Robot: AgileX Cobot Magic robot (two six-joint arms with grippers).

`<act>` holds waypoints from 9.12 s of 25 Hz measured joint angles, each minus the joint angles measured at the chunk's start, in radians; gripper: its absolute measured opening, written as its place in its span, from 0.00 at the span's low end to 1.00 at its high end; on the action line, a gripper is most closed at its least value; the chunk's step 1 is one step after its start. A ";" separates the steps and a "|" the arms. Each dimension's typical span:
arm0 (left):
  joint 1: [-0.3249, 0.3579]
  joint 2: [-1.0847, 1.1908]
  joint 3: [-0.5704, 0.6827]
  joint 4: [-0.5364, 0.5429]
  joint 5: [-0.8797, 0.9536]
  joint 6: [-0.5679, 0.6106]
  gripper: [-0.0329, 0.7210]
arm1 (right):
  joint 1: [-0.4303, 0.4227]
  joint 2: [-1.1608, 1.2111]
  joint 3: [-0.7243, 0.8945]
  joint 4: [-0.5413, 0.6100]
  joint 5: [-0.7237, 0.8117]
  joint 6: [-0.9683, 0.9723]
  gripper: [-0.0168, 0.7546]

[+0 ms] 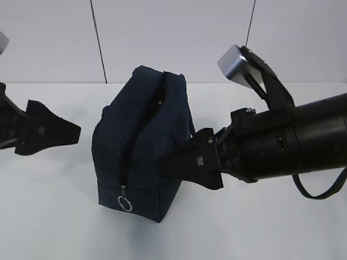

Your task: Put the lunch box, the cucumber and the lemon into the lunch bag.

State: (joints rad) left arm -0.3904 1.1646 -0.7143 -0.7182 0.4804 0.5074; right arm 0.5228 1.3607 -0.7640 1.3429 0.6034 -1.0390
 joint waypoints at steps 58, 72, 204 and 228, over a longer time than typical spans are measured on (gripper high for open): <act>0.000 0.418 0.103 -0.860 0.134 1.285 0.03 | 0.009 0.186 0.116 0.118 0.202 -0.362 0.62; 0.000 0.418 0.103 -0.867 0.169 1.250 0.03 | 0.009 0.237 0.116 0.183 0.153 -0.732 0.53; 0.000 0.419 0.055 -0.858 0.301 1.075 0.03 | 0.009 0.396 -0.027 0.413 -0.049 -0.909 0.03; 0.000 0.419 0.055 -0.836 0.278 1.075 0.03 | 0.009 0.338 -0.028 0.170 0.002 -0.635 0.03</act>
State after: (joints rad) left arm -0.3904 1.5841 -0.6596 -1.5546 0.7588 1.5825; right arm 0.5320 1.6983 -0.7922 1.5132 0.6049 -1.6736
